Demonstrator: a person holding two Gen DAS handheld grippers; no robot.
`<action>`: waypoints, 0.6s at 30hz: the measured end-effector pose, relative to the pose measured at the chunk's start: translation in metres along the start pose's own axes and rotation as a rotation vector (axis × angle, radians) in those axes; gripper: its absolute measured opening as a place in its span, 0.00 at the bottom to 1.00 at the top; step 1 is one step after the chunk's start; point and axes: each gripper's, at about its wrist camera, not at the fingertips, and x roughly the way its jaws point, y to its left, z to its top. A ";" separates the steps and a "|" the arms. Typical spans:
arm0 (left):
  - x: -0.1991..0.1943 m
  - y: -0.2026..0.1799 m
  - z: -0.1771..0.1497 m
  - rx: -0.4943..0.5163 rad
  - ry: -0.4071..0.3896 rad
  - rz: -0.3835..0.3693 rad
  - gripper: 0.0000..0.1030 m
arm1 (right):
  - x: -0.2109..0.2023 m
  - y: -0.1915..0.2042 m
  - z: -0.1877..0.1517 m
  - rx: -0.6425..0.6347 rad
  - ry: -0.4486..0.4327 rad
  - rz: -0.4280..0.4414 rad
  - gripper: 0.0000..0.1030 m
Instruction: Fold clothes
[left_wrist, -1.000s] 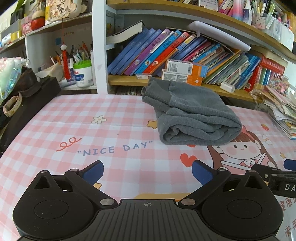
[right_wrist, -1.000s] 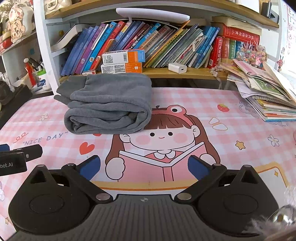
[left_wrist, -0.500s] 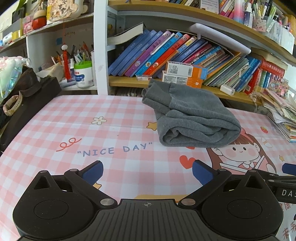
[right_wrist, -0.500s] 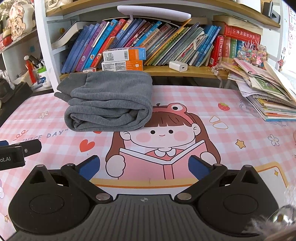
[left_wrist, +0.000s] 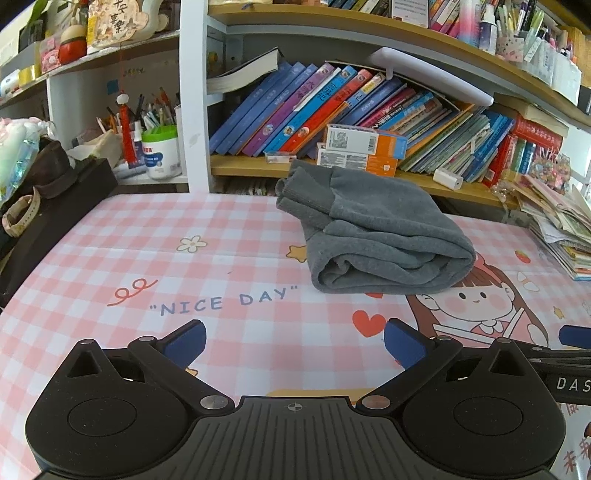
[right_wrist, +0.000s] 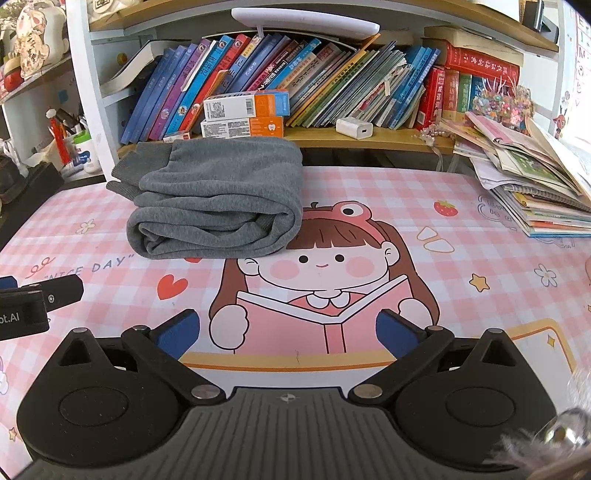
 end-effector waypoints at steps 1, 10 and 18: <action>0.000 0.000 0.000 -0.001 0.001 -0.002 1.00 | 0.000 0.000 0.000 -0.001 0.001 0.001 1.00; 0.003 0.000 0.000 -0.006 0.015 -0.013 1.00 | 0.001 0.000 0.000 -0.001 0.005 0.002 1.00; 0.004 -0.001 0.000 -0.001 0.020 -0.028 1.00 | 0.002 0.001 0.000 -0.004 0.008 0.004 1.00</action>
